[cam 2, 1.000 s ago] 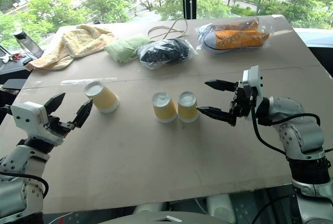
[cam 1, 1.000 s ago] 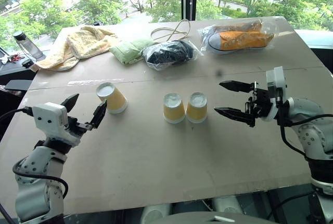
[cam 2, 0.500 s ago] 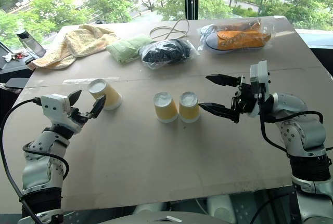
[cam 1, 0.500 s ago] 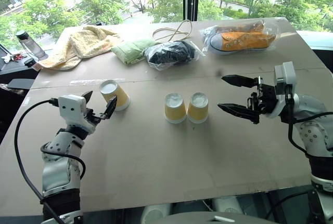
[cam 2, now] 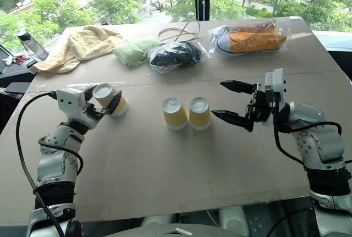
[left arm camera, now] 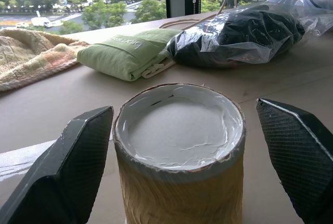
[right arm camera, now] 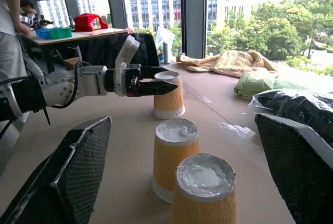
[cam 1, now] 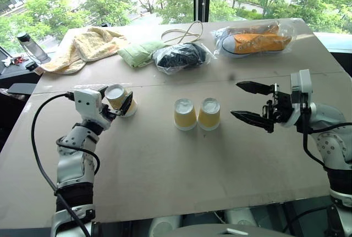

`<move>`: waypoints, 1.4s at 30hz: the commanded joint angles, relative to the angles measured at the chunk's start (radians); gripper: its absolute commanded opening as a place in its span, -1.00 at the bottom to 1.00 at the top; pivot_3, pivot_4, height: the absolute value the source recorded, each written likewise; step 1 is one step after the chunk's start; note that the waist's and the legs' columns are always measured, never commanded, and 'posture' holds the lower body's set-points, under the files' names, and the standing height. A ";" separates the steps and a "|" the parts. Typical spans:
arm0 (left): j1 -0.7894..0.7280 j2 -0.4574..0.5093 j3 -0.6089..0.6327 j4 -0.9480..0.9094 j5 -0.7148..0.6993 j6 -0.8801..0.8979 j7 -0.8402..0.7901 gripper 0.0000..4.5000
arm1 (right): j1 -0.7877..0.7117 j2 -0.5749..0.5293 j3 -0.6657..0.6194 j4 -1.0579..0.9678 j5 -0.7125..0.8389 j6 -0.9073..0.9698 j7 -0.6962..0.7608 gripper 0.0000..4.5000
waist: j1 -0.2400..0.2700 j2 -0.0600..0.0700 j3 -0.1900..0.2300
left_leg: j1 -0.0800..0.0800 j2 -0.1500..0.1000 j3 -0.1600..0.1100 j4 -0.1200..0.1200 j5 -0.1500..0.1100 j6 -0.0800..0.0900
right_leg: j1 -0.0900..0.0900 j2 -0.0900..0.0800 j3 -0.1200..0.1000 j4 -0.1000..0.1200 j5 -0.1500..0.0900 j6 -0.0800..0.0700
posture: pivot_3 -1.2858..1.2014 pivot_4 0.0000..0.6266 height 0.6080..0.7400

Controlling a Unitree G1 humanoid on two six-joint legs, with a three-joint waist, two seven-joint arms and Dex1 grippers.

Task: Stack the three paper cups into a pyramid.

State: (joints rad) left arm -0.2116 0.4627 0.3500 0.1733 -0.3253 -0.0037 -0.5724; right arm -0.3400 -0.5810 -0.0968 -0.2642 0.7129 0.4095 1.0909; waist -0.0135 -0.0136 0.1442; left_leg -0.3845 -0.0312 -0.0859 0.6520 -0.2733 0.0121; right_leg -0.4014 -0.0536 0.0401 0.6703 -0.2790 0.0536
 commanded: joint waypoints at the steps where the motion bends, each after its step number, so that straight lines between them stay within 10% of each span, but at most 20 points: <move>1: -0.016 0.009 0.009 0.009 -0.014 -0.032 -0.009 0.40 | -0.017 -0.008 -0.023 -0.020 0.003 -0.025 0.000 1.00 | 0.000 0.000 0.000 | 0.000 0.000 0.000 0.000 0.000 0.000 | 0.000 0.000 0.000 0.000 0.000 0.000 | 0.03 -0.52 1.00; 3: -0.018 0.011 0.010 0.017 -0.009 -0.040 -0.007 0.05 | -0.017 -0.008 -0.024 -0.018 0.002 -0.027 0.000 1.00 | 0.001 0.000 0.000 | 0.000 0.000 0.000 0.000 0.000 0.000 | 0.000 0.000 0.000 0.000 0.000 0.000 | 0.03 -0.52 1.00; 12: -0.073 0.027 -0.011 -0.085 -0.044 0.018 -0.012 0.05 | 0.007 -0.017 -0.061 -0.029 0.034 -0.017 -0.019 1.00 | 0.001 -0.001 0.000 | 0.000 0.000 0.000 0.000 0.000 0.000 | 0.000 0.000 0.000 0.000 0.000 0.000 | 0.03 -0.52 1.00; 26: -0.404 0.109 -0.332 -0.440 -0.368 0.615 -0.285 0.05 | 0.120 -0.097 -0.160 -0.117 0.101 0.025 -0.040 1.00 | -0.004 -0.002 0.002 | -0.001 0.000 -0.001 0.001 0.000 0.000 | 0.000 0.003 -0.002 0.000 0.000 0.000 | 0.03 -0.52 1.00; 42: -0.447 0.140 -0.416 -0.355 -0.227 0.525 -0.432 0.05 | 0.194 -0.105 -0.180 -0.202 0.122 0.037 -0.095 1.00 | 0.000 -0.002 0.002 | 0.000 0.000 0.001 0.001 0.001 -0.002 | 0.001 0.006 0.000 0.000 0.000 0.000 | 0.03 -0.52 1.00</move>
State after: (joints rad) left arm -0.6510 0.6069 -0.0874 -0.1647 -0.5551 0.5514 -1.0001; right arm -0.1400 -0.6827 -0.2543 -0.4198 0.8123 0.4539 1.0038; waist -0.0134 -0.0160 0.1464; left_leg -0.3842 -0.0311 -0.0846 0.6534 -0.2722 0.0103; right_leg -0.4003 -0.0473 0.0402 0.6702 -0.2789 0.0541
